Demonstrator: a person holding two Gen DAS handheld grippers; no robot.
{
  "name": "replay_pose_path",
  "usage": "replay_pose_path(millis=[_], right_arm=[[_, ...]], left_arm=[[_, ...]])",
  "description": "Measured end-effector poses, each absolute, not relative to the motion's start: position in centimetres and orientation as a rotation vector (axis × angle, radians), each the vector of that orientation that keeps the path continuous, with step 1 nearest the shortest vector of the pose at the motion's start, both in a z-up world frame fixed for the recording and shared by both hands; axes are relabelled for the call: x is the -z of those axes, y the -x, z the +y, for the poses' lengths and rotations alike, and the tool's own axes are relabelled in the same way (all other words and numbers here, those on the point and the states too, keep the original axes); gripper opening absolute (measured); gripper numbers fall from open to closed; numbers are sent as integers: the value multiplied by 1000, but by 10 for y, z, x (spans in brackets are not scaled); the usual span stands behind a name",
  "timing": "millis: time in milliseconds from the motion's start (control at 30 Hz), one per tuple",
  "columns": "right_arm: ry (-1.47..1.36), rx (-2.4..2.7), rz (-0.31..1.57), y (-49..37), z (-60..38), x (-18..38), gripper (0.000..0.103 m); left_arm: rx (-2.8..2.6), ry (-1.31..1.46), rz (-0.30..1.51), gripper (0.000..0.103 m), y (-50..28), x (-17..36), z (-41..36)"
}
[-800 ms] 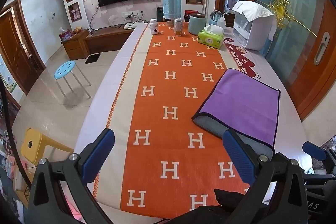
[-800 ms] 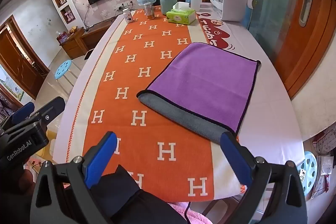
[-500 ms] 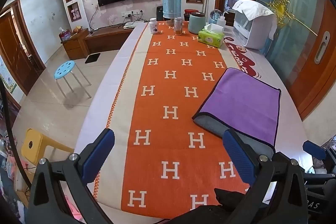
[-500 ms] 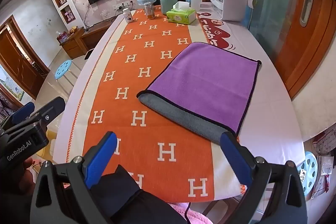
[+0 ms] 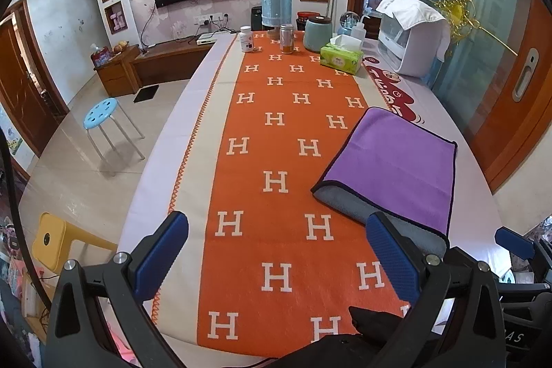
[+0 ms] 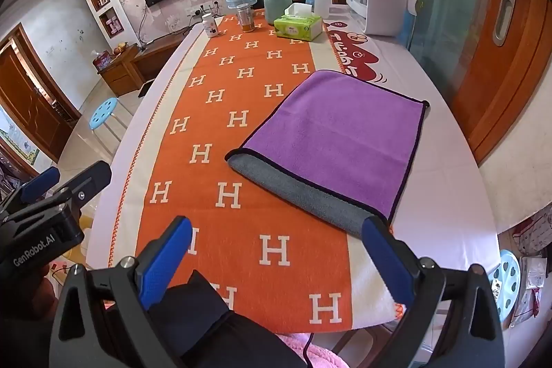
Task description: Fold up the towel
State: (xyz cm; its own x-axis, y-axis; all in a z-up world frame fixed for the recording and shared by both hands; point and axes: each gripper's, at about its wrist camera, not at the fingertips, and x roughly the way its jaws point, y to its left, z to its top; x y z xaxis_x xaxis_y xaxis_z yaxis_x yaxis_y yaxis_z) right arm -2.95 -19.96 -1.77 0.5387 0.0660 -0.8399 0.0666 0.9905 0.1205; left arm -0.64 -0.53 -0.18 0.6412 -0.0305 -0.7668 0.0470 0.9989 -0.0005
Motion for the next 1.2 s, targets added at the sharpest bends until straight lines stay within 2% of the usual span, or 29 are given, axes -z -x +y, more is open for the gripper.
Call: replay_pose_path(millis=[1200], right_arm=[[-160,52,1021,40,-187,23,99]], left_arm=[[114,-56,901,102,-1,6,4]])
